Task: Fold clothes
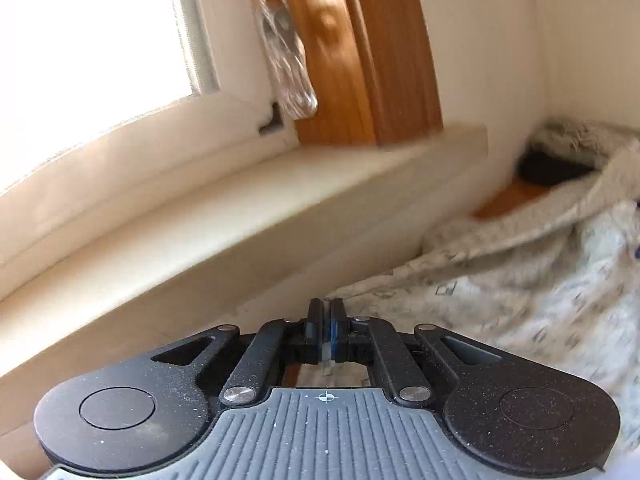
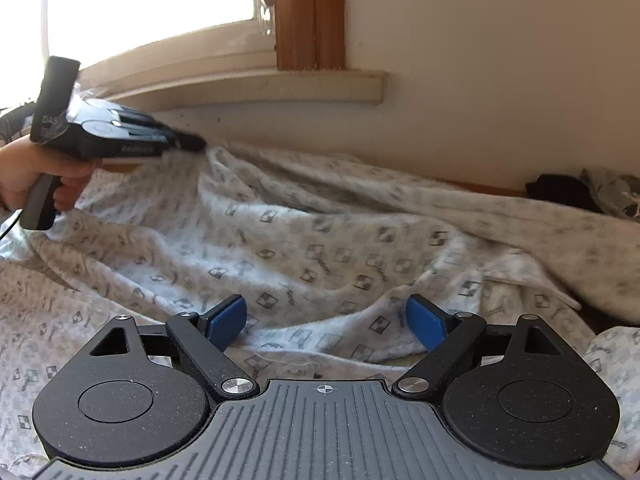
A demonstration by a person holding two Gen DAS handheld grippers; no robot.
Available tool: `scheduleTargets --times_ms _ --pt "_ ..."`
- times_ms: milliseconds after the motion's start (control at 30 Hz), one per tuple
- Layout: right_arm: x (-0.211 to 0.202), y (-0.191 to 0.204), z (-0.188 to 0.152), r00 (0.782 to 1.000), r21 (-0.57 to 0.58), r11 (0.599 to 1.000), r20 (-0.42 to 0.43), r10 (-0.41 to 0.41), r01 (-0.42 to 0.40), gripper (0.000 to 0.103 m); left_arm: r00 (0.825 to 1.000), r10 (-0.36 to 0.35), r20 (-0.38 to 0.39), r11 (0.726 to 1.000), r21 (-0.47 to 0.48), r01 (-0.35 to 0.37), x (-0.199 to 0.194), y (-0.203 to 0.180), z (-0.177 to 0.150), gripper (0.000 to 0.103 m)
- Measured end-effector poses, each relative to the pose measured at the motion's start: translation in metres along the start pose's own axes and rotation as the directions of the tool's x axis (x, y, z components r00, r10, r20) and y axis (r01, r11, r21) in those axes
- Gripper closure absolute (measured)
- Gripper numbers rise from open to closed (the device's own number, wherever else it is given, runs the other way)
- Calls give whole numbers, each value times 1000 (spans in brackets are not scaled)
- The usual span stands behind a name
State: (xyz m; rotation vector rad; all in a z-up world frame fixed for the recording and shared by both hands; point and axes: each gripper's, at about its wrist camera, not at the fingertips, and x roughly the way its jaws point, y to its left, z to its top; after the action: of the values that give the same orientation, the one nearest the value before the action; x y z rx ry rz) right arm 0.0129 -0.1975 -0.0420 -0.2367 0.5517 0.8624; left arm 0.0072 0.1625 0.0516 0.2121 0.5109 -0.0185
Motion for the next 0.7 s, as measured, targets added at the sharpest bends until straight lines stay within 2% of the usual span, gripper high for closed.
scheduleTargets --times_ms 67,133,200,233,300,367,467,600,700 --pt "-3 0 -1 1000 8 1000 16 -12 12 17 1000 -17 -25 1000 -10 17 -2 -1 -2 96" --pt "-5 -3 -1 999 17 1000 27 -18 18 17 999 -28 -21 1000 -13 28 -11 -5 -4 82" --pt "-12 -7 -2 997 39 999 61 -36 34 17 998 -56 -4 998 -25 56 -23 -9 -6 36" --pt "-16 -9 -3 996 50 998 80 -46 42 18 997 -71 5 997 -29 71 -29 -11 -8 31" --pt "-33 -16 -7 990 8 996 106 -92 91 20 992 -119 29 992 -23 120 -43 -15 -13 30" --pt "-56 -35 -12 978 45 986 129 -164 160 20 986 -166 36 985 -49 167 -51 -15 -21 24" --pt "-86 -65 -24 958 116 961 111 -263 251 21 978 -203 39 976 -74 205 -49 -13 -32 23" --pt "-106 -99 -45 957 245 932 40 -286 268 32 975 -221 -18 970 -106 218 -36 -10 -39 23" --pt "-110 -113 -52 963 344 909 45 -267 236 33 974 -224 -44 968 -128 217 -32 -8 -41 21"
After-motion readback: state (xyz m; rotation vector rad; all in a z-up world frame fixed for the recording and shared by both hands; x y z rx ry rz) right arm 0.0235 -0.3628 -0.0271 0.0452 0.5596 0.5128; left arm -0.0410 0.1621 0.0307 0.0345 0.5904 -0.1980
